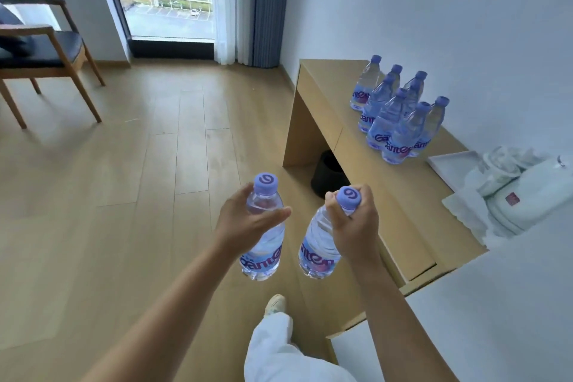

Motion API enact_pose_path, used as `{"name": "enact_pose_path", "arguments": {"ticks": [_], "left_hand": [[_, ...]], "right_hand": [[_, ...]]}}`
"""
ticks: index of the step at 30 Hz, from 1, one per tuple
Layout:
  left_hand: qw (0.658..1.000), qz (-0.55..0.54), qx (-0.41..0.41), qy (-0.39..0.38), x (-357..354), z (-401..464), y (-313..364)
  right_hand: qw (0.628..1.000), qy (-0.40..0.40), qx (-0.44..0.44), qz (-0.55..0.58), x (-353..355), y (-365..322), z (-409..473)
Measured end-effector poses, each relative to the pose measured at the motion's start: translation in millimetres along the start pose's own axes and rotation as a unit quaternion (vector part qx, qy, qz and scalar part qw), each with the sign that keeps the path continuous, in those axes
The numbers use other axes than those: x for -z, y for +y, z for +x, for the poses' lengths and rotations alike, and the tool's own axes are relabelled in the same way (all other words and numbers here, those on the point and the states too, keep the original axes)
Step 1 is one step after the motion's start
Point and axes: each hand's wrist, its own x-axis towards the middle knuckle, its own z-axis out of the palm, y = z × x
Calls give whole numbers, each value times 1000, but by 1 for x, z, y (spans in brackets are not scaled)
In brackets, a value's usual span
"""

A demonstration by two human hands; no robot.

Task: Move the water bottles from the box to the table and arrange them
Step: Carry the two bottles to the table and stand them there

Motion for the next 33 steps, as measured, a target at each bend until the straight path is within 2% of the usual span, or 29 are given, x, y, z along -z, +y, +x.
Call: {"name": "enact_pose_path", "arguments": {"ticks": [6,10,15,19,27,33], "left_hand": [[999,6,5,-42,-27,123,-4],[997,22,-17,-66,-50,215,18],[992,1,-58,-111,-85,314,63],[983,-45,-93,-155,-126,382,105],[937,-83,-193,-279,-240,496,180],[909,-124,-186,-351,-331,566,214]], "right_hand": [[1000,8,-11,22,-41,40,105],[1000,15,-4,6,-60,63,197],[995,95,29,25,-59,70,288],[983,180,39,24,-37,70,353],[946,318,50,-49,39,87,465],[902,420,35,-98,98,111,517]]}}
